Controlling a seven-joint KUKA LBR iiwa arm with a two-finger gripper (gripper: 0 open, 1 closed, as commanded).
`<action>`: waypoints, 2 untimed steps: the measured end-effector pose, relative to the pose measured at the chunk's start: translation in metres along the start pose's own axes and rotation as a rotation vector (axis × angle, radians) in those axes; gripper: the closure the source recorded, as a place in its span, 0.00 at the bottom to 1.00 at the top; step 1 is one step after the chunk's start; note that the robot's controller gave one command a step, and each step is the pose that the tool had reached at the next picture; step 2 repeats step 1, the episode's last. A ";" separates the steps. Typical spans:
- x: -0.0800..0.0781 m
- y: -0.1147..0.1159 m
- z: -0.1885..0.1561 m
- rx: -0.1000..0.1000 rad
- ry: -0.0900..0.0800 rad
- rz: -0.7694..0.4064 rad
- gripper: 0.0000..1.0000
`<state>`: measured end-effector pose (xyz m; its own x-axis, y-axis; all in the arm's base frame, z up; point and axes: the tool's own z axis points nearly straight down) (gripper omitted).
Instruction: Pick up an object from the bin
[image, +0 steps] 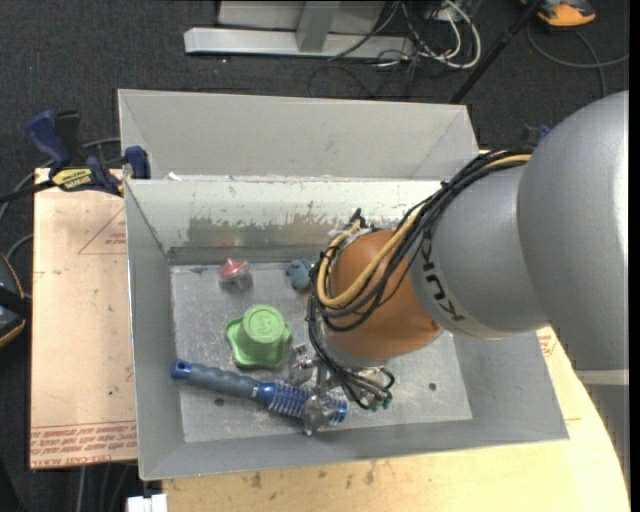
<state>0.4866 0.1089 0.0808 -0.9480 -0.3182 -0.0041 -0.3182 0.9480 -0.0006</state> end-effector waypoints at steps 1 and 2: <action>0.003 0.010 -0.169 0.000 -0.004 -0.069 1.00; 0.003 0.010 -0.169 0.000 -0.004 -0.069 1.00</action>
Offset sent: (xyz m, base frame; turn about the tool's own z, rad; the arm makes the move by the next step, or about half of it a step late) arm -0.0075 0.0074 0.1657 -0.0703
